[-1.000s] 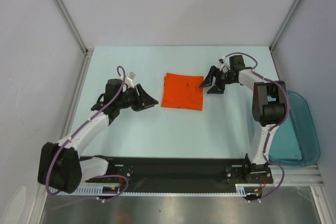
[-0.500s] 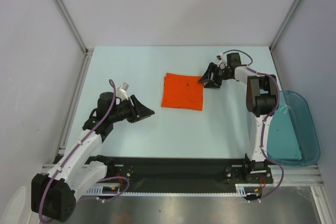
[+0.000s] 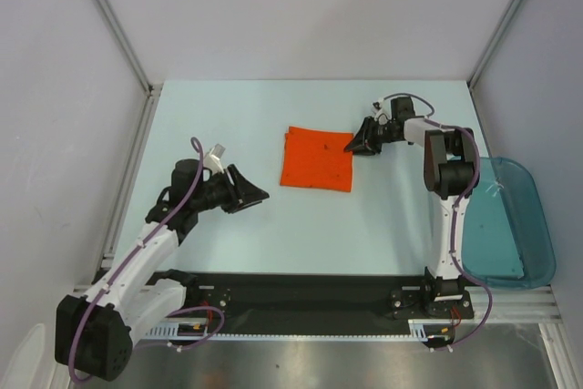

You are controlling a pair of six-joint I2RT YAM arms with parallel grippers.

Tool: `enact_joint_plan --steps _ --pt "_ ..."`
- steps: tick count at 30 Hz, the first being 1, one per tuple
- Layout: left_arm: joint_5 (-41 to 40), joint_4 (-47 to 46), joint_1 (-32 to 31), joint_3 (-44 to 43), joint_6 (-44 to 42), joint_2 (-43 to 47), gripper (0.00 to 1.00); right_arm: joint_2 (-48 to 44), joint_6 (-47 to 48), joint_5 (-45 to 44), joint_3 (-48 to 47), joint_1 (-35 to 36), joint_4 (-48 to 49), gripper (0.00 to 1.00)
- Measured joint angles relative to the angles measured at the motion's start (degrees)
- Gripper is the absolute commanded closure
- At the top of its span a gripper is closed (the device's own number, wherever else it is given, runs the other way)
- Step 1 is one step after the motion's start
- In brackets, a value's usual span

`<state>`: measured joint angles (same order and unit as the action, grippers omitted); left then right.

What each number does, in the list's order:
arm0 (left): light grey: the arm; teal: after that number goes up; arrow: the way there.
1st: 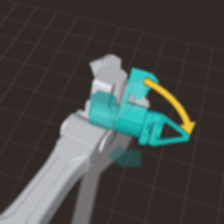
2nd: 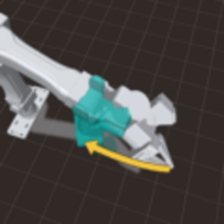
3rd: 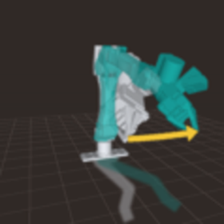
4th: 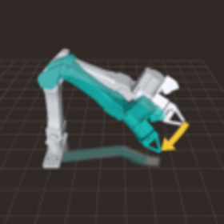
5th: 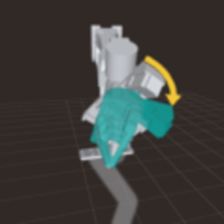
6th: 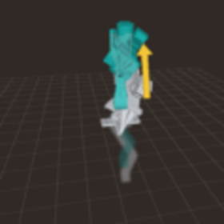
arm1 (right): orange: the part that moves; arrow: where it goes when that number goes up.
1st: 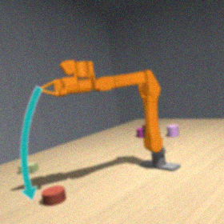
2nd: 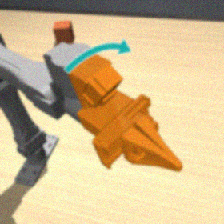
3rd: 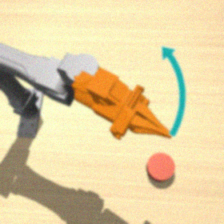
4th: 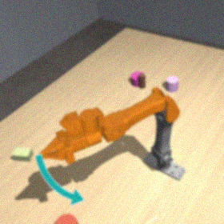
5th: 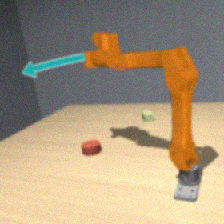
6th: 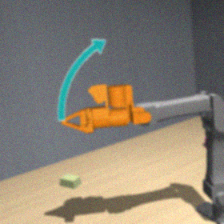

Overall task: Fold and stack the t-shirts
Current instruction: Neatly place the folded tshirt to the corner

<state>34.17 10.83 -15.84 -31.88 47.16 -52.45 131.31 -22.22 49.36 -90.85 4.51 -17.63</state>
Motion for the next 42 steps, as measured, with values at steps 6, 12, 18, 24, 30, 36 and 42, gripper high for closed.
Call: enact_joint_plan --steps 6,12,18,24,30,36,42 --pt "0.04 -2.8 0.0 2.19 0.96 0.0 0.52 2.38 1.31 1.03 -2.84 -0.02 -2.6 0.99" --pt "0.09 -4.83 0.02 5.27 2.25 0.94 0.51 2.45 4.79 -3.3 -8.09 -0.22 -11.93 1.0" --pt "0.52 -7.5 0.11 8.2 2.97 1.42 0.51 2.27 10.14 -11.17 -13.75 -1.16 -23.04 1.0" --pt "1.51 -10.97 0.13 10.47 3.82 -0.13 0.51 2.19 14.84 -22.58 -20.81 -3.8 -33.73 1.0" --pt "1.86 -14.27 0.13 11.89 3.82 -1.88 0.51 2.32 15.39 -35.04 -32.54 -9.27 -36.63 1.0" --pt "2.14 -19.1 0.17 13.22 3.8 -6.54 0.51 5.62 16.7 -46.14 -41.81 -13.94 -35.3 1.0" --pt "2.75 -24.96 0.17 14.32 3.91 -14.25 0.51 9.25 21.77 -53.0 -45.55 -15.39 -30.6 1.0"
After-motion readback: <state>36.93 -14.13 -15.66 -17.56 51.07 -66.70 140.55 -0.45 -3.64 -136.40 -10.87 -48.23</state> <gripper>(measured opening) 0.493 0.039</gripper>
